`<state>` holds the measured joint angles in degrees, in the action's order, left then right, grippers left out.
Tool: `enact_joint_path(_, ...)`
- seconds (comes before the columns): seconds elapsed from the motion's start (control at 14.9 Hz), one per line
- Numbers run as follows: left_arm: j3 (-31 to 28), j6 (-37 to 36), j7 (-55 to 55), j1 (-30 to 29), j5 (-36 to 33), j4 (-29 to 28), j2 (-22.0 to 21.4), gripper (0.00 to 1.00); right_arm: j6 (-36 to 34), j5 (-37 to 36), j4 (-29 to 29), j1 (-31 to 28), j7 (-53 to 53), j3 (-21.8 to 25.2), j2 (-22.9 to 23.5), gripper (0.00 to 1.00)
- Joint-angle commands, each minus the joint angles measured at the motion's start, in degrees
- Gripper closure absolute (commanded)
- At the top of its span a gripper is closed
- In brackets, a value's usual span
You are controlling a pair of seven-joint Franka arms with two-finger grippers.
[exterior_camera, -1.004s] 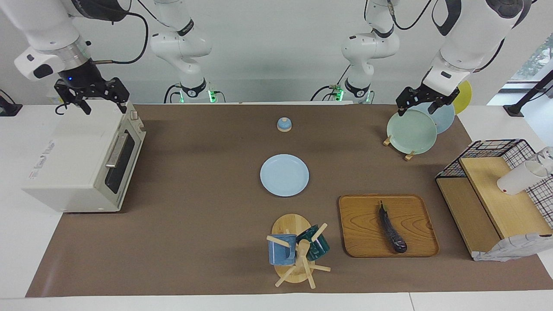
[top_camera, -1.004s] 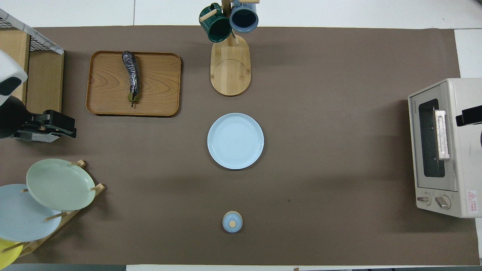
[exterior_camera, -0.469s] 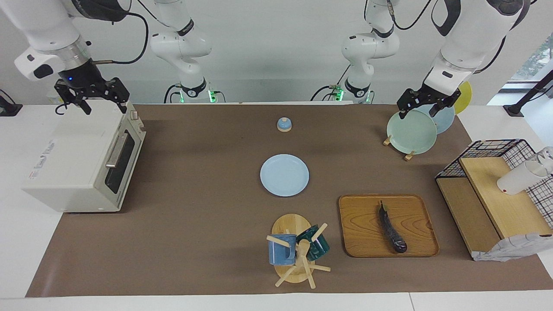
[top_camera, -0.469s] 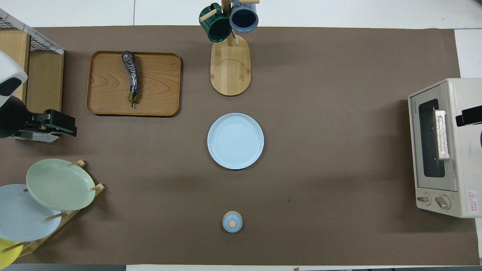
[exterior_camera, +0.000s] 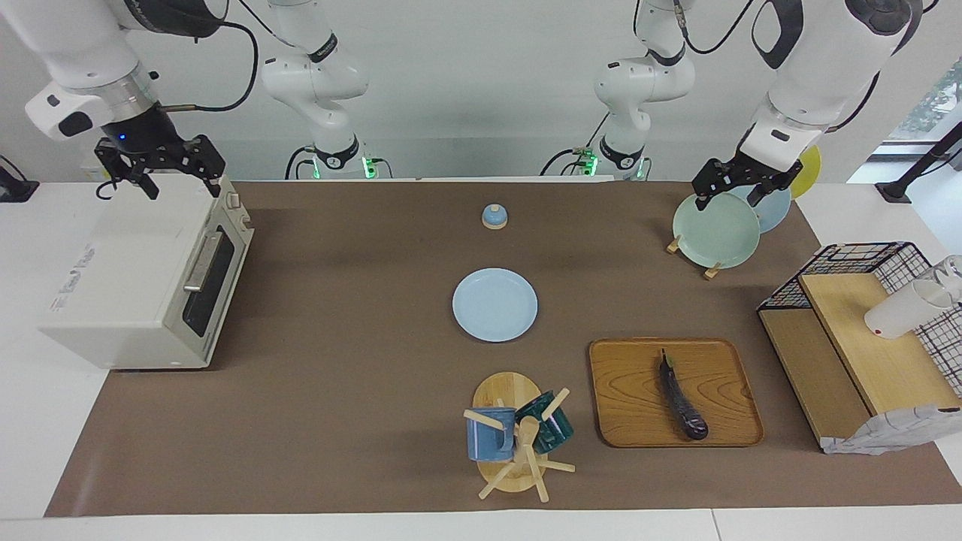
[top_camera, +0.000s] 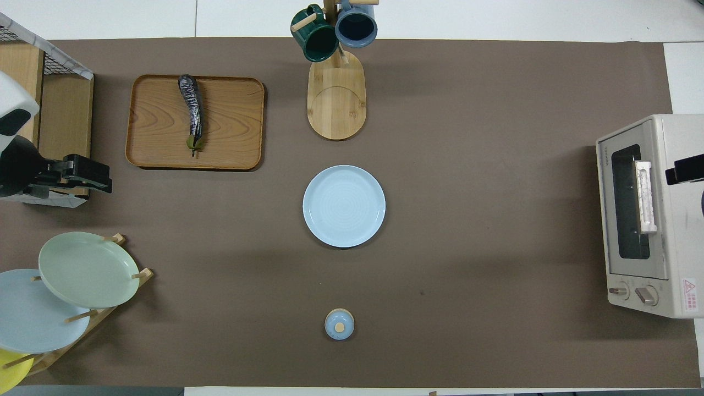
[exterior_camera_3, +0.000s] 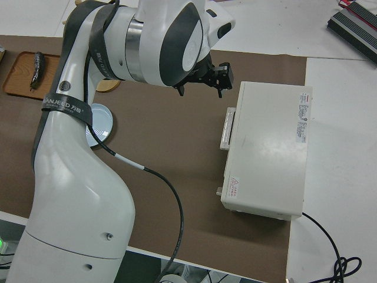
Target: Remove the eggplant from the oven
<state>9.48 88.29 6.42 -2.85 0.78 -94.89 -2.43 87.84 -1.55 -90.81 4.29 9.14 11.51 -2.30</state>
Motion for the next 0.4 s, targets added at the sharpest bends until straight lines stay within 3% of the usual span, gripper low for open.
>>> enact_joint_path(0.0,0.3,1.4,0.0,-0.9,0.4,-1.0,-0.7,0.00,-0.6,0.9,-0.6,0.1,-0.8,0.2,-0.5,0.00)
enact_joint_path(0.33,0.3,1.7,-0.2,-0.9,0.5,-1.3,-0.7,0.00,-0.6,0.9,-0.6,0.0,-0.8,0.2,-0.5,0.00)
